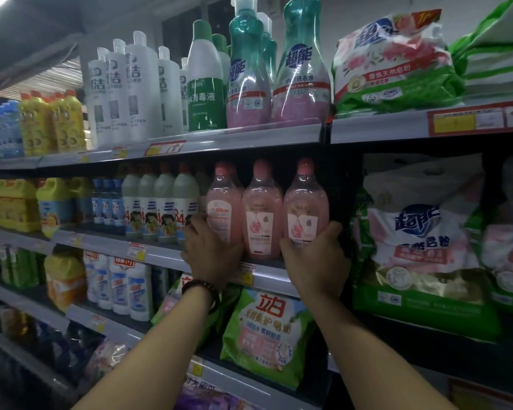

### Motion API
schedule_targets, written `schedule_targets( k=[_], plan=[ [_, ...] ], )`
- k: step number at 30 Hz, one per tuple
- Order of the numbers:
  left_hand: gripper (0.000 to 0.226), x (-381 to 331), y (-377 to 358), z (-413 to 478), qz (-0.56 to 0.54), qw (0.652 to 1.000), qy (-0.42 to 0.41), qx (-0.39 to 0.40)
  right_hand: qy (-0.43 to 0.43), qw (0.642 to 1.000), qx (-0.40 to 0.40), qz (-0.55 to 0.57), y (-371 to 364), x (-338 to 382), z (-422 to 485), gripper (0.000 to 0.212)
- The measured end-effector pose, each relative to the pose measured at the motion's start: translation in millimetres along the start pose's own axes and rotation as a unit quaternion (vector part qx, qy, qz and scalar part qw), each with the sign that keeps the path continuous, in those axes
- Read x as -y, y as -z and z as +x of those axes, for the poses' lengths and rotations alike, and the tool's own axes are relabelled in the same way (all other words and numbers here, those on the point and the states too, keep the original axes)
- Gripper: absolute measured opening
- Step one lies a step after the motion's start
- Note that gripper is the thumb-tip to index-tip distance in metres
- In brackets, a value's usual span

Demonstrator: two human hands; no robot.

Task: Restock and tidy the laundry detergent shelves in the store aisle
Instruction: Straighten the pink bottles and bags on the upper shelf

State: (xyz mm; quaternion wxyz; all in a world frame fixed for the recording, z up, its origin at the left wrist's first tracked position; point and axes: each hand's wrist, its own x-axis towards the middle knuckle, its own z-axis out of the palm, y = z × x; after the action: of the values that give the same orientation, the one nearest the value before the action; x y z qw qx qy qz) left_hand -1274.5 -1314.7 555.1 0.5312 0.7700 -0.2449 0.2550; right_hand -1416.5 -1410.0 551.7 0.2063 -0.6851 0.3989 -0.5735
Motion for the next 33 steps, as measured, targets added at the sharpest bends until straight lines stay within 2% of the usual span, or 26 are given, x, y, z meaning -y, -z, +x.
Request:
schedule_targets(
  k=[5,10,14,17,20,23,26,27,29,30,31,32,33],
  plan=[
    [0.094,18,2,9,-0.049,0.996,-0.027,0.066,-0.002,1.0,-0.001,0.001,1,1,0,0.068],
    [0.064,33,2,20,-0.082,0.992,-0.043,0.088,-0.006,1.0,0.001,-0.001,2,3,-1,0.067],
    [0.084,31,7,26,-0.082,0.992,-0.033,0.087,-0.006,1.0,-0.002,-0.008,3,5,-2,0.069],
    [0.075,42,12,34,-0.139,0.978,-0.038,0.148,-0.008,1.0,0.002,-0.006,3,6,-2,0.068],
    [0.061,46,23,45,-0.203,0.955,-0.007,0.214,-0.006,1.0,0.0,-0.008,4,5,-2,0.068],
    [0.049,44,31,49,-0.212,0.943,0.005,0.256,-0.002,1.0,-0.003,-0.008,3,5,-2,0.068],
    [0.044,46,30,50,-0.166,0.959,-0.024,0.227,0.002,1.0,-0.007,-0.007,3,5,-3,0.069],
    [0.05,45,27,47,-0.159,0.966,-0.035,0.199,0.002,1.0,-0.007,-0.008,3,5,-3,0.069],
    [0.081,36,17,38,-0.122,0.983,-0.032,0.136,0.003,1.0,-0.006,-0.011,3,5,-3,0.07],
    [0.093,27,13,31,-0.056,0.994,-0.045,0.088,0.003,1.0,-0.003,-0.012,4,5,-3,0.069],
    [0.101,18,10,25,0.004,0.997,-0.065,0.04,0.001,1.0,-0.001,-0.012,4,5,-3,0.069],
    [0.105,11,8,21,0.026,0.997,-0.068,0.024,0.001,1.0,0.002,-0.012,4,5,-2,0.068],
    [0.106,6,7,20,0.006,0.998,-0.064,0.022,0.001,1.0,0.003,-0.011,5,5,-2,0.068]
  ],
)
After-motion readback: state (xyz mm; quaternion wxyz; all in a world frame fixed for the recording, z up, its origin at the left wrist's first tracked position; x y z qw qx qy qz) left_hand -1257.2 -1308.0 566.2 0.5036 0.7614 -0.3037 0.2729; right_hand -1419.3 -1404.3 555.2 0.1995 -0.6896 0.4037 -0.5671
